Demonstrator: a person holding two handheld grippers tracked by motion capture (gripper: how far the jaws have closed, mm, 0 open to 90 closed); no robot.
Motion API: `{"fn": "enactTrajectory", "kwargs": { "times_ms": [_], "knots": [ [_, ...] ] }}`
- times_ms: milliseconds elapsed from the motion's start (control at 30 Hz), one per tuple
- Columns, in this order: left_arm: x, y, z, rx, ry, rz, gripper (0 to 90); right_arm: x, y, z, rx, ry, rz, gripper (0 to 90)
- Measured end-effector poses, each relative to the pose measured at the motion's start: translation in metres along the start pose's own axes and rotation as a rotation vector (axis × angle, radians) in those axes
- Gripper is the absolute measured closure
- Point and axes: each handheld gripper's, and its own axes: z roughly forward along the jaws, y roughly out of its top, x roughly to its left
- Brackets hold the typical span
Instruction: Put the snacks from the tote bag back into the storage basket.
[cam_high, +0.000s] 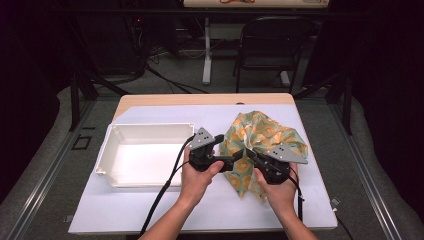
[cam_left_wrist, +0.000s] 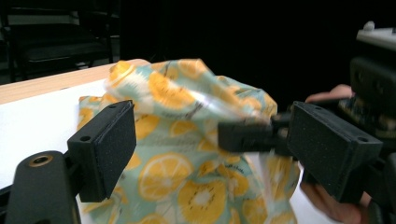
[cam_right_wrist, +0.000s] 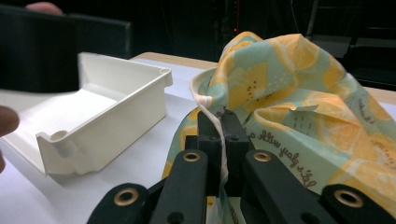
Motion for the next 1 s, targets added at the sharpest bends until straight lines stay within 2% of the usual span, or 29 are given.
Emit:
{"fn": "enactTrajectory", "kwargs": {
  "times_ms": [233, 267, 300, 367, 400, 433, 467, 500, 533, 667, 700, 767, 867, 900, 1000],
  "knots": [
    [-0.006, 0.008, 0.017, 0.034, -0.005, -0.018, 20.0, 0.009, -0.004, 0.004, 0.005, 0.021, -0.02, 89.9],
    [-0.006, 0.009, 0.02, 0.048, -0.005, -0.025, 20.5, 0.011, -0.004, 0.004, 0.005, 0.026, -0.026, 89.8],
    [-0.004, 0.009, 0.025, 0.074, -0.004, -0.051, 23.4, 0.016, -0.005, 0.005, 0.0, 0.04, -0.036, 89.8],
    [-0.003, 0.009, 0.027, 0.086, 0.001, -0.06, 24.9, 0.017, -0.005, 0.004, -0.004, 0.048, -0.041, 89.8],
    [-0.002, 0.009, 0.029, 0.1, 0.014, -0.073, 32.2, 0.021, -0.006, 0.004, -0.007, 0.069, -0.051, 89.7],
    [-0.002, 0.009, 0.029, 0.1, 0.014, -0.073, 36.9, 0.022, -0.006, 0.004, -0.005, 0.071, -0.054, 89.7],
    [-0.001, 0.008, 0.03, 0.108, 0.019, -0.082, 36.9, 0.022, -0.006, 0.004, -0.005, 0.071, -0.054, 89.7],
    [0.001, 0.008, 0.03, 0.118, 0.011, -0.102, 42.9, 0.023, -0.007, 0.004, -0.008, 0.077, -0.057, 89.7],
    [0.002, 0.007, 0.031, 0.121, 0.004, -0.107, 55.4, 0.023, -0.007, 0.003, -0.007, 0.083, -0.058, 89.6],
    [0.006, 0.006, 0.031, 0.153, -0.017, -0.13, 78.6, 0.023, -0.007, 0.002, -0.01, 0.085, -0.063, 89.3],
    [0.007, 0.006, 0.031, 0.16, -0.02, -0.132, 78.6, 0.023, -0.007, 0.002, -0.01, 0.085, -0.063, 89.3],
    [0.009, 0.006, 0.03, 0.163, -0.032, -0.134, 89.7, 0.023, -0.007, 0.002, -0.009, 0.082, -0.07, 88.9],
    [0.007, 0.005, 0.028, 0.157, -0.024, -0.117, 90.0, 0.024, -0.008, 0.001, -0.001, 0.083, -0.08, 88.1],
    [0.008, 0.005, 0.026, 0.149, -0.019, -0.117, 90.0, 0.023, -0.009, -0.001, 0.001, 0.103, -0.073, 81.0],
    [0.011, 0.004, 0.019, 0.132, 0.011, -0.112, 90.0, 0.022, -0.01, -0.006, -0.003, 0.109, -0.066, 61.9]
  ]
}}
